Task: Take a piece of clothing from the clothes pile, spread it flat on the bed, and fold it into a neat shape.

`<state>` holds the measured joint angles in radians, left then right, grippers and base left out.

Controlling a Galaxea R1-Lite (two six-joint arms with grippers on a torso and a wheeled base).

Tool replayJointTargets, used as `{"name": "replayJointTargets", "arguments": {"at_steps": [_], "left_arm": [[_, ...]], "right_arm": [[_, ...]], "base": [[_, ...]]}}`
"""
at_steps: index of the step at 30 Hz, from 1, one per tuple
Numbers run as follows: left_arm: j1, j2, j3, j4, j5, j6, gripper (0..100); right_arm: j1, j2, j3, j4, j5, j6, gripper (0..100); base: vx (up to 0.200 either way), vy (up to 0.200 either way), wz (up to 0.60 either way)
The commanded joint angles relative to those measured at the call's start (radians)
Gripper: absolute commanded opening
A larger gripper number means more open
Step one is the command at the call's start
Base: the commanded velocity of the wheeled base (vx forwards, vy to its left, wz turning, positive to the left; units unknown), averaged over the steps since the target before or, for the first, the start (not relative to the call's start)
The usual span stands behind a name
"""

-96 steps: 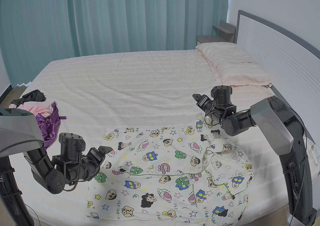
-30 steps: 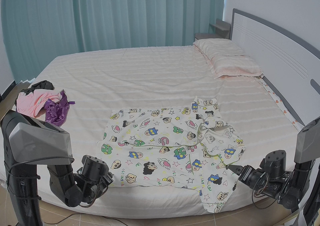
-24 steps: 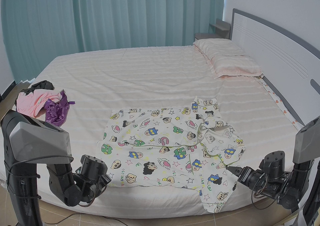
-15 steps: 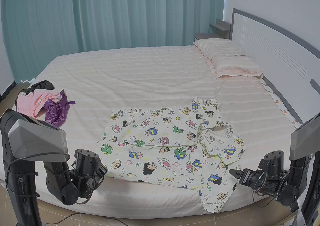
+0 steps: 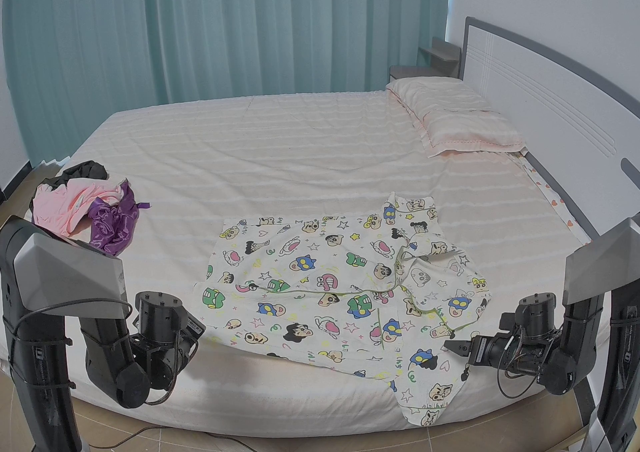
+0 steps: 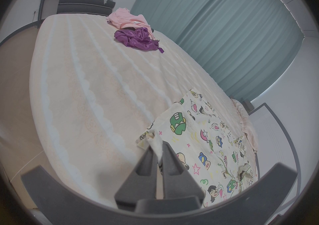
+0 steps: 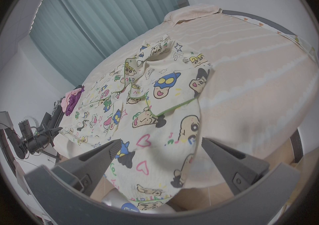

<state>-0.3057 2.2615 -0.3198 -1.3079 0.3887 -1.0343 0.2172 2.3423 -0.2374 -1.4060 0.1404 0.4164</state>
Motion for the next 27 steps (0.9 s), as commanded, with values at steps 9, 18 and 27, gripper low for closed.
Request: {"name": "replayJointTargets", "arguments": {"at_steps": [9,18,27], "left_arm": [[0.004,0.004,0.010,-0.001,0.001,0.017,0],[0.033,0.012,-0.041,-0.001,0.002,0.108,0],[0.023,0.076,-0.079,-0.001,0.002,0.112,0]], "right_arm": [[-0.048,0.020,-0.097,0.036,0.085,-0.010,0],[-0.151,-0.024,-0.206,0.048,0.134,-0.008,0],[-0.154,0.011,-0.284,0.110,0.146,-0.008,100]], "base": [[0.000,0.000,0.00],[0.000,0.000,0.00],[0.000,0.000,0.00]]}}
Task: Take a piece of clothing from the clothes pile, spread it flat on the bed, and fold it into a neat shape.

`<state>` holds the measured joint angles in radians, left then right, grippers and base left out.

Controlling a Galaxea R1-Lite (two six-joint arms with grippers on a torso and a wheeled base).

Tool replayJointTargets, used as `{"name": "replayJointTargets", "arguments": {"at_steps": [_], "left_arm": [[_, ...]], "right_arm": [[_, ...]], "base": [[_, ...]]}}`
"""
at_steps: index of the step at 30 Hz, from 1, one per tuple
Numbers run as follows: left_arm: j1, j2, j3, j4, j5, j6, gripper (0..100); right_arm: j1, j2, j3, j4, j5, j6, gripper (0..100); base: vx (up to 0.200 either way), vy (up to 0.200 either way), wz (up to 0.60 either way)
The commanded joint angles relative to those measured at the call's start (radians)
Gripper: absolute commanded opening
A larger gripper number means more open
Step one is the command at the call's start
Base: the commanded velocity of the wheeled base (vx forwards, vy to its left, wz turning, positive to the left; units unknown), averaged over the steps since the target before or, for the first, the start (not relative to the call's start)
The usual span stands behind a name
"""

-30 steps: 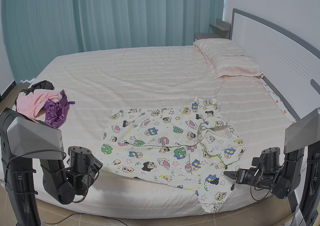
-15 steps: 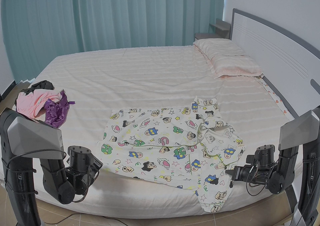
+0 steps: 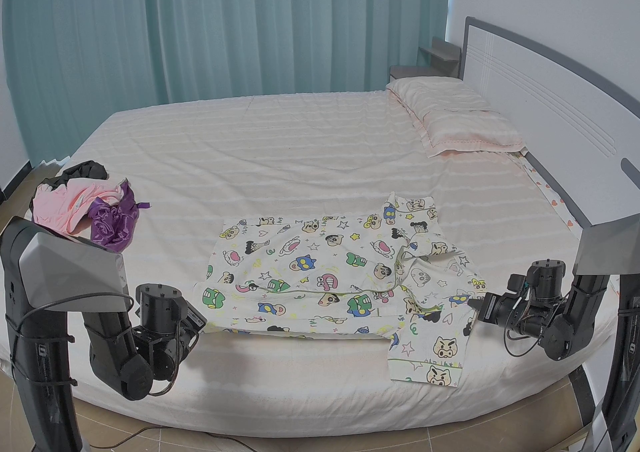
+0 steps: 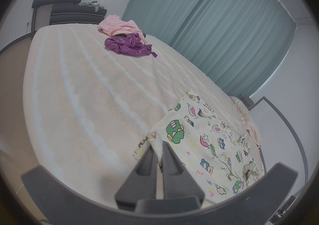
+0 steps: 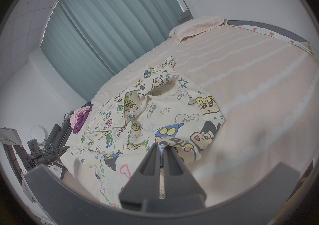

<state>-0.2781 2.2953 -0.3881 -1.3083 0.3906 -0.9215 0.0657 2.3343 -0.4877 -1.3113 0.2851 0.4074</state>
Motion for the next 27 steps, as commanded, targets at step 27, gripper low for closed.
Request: {"name": "replayJointTargets", "arguments": {"at_steps": [27], "left_arm": [[-0.006,0.059,0.000,-0.002,-0.006,-0.002,0]], "right_arm": [[0.075,-0.024,0.416,-0.128,0.088,0.050,100]], "base": [[0.000,0.000,0.00]]}}
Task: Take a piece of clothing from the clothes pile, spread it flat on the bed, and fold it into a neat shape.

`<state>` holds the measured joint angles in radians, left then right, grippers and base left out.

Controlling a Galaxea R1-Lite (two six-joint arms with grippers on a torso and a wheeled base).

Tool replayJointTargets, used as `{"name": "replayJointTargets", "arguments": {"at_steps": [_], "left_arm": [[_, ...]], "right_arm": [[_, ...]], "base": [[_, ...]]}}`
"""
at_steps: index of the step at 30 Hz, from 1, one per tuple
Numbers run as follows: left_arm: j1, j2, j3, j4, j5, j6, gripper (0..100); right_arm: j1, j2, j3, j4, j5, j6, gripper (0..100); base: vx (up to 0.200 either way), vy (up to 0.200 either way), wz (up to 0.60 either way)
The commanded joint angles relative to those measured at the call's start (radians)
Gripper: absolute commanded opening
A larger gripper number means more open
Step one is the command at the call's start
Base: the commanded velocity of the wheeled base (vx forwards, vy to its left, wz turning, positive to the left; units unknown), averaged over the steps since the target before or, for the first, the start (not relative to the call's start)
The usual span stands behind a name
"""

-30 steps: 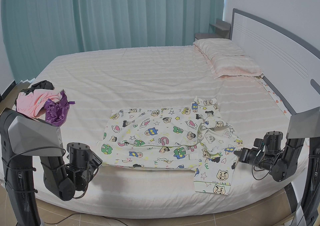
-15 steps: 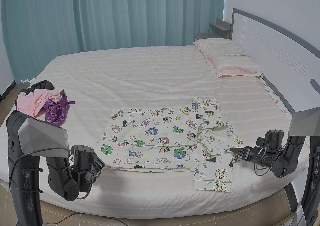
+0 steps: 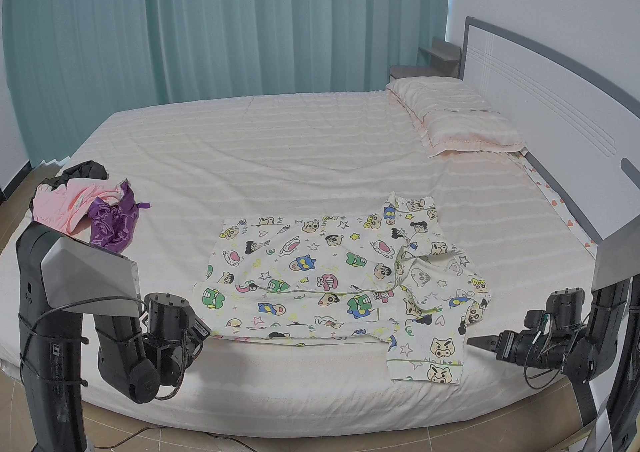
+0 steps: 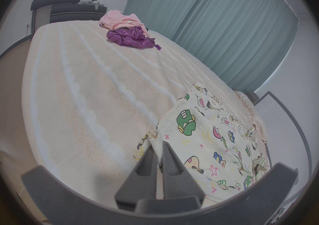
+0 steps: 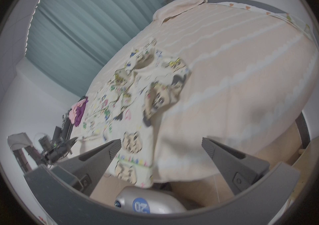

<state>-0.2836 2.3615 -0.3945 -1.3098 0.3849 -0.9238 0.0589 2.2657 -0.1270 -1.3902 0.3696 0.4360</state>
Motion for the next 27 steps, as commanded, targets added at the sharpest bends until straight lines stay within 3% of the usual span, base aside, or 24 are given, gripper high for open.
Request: {"name": "replayJointTargets", "arguments": {"at_steps": [1,4,18,26,27], "left_arm": [[0.000,-0.007,0.006,0.000,0.000,0.000,0],[0.000,-0.016,0.014,-0.002,0.000,0.000,0],[0.000,-0.025,0.017,-0.008,0.000,0.002,0],[0.001,-0.025,0.016,-0.008,0.000,0.002,0],[0.001,-0.025,0.016,-0.008,0.000,0.002,0]], "right_arm": [[0.082,0.044,0.055,-0.049,0.003,0.021,100],[0.140,0.080,0.058,-0.056,0.000,0.035,100],[0.188,0.123,-0.022,-0.066,-0.014,0.033,100],[0.257,0.112,-0.080,-0.001,-0.018,0.035,100],[0.259,0.107,-0.086,0.027,-0.023,0.035,0]], "base": [[0.000,0.000,0.00],[0.000,0.000,0.00],[0.000,0.000,0.00],[0.000,0.000,0.00],[0.000,0.000,0.00]]}}
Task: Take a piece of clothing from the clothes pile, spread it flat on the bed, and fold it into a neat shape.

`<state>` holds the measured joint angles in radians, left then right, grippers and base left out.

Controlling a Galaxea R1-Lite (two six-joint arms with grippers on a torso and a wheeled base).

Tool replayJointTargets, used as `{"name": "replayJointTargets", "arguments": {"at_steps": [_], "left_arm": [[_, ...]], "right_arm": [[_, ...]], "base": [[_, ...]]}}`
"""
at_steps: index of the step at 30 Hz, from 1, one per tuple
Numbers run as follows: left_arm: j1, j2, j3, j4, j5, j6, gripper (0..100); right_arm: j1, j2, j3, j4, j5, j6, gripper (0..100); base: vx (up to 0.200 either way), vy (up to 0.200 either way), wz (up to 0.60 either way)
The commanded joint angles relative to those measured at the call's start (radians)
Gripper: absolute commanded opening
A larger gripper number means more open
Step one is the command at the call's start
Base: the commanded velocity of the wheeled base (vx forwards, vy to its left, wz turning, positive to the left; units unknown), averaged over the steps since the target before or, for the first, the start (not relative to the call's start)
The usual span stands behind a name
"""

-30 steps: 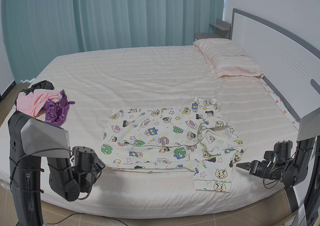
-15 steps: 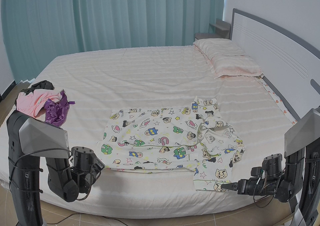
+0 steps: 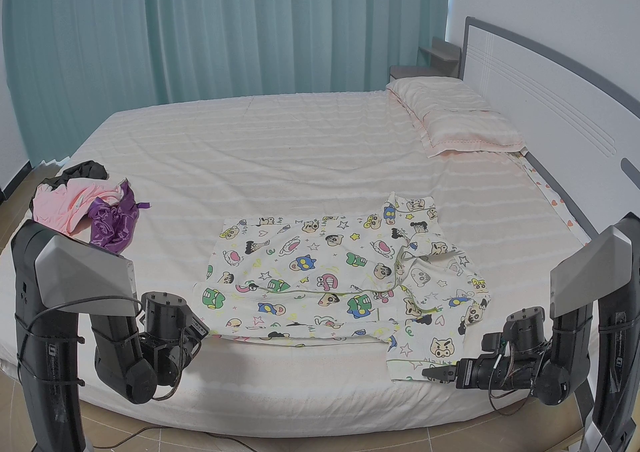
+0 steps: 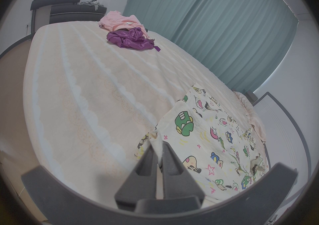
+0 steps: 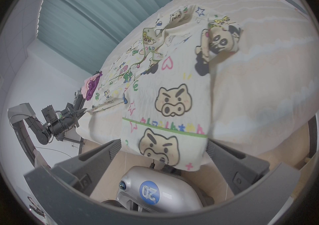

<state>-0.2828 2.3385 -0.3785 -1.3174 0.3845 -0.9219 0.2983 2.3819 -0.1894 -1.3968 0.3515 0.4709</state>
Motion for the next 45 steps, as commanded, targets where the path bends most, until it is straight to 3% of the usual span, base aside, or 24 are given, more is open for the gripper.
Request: {"name": "replayJointTargets", "arguments": {"at_steps": [1,19,25,28,33,45], "left_arm": [[0.001,-0.002,0.000,0.000,0.001,0.000,0],[-0.046,-0.107,0.096,-0.019,0.002,0.006,0],[-0.052,-0.128,0.153,-0.022,0.005,0.072,0],[-0.053,-0.177,0.187,-0.020,0.004,0.100,0],[-0.090,-0.228,0.274,-0.020,0.004,0.209,0],[-0.170,-0.228,0.379,0.023,0.008,0.252,0]], "right_arm": [[0.019,-0.009,-0.024,0.036,-0.005,0.000,0],[-0.030,-0.153,0.189,-0.018,-0.012,0.002,0],[-0.059,-0.320,0.189,0.151,0.011,-0.001,0],[-0.064,-0.435,0.189,0.312,0.044,-0.011,0],[-0.064,-0.546,0.189,0.470,0.046,-0.038,0],[-0.062,-0.730,0.189,0.717,0.049,-0.101,0]], "base": [[0.000,0.000,0.00],[0.000,0.000,0.00],[0.000,0.000,0.00],[0.000,0.000,0.00],[0.000,0.000,0.00],[0.000,0.000,0.00]]}}
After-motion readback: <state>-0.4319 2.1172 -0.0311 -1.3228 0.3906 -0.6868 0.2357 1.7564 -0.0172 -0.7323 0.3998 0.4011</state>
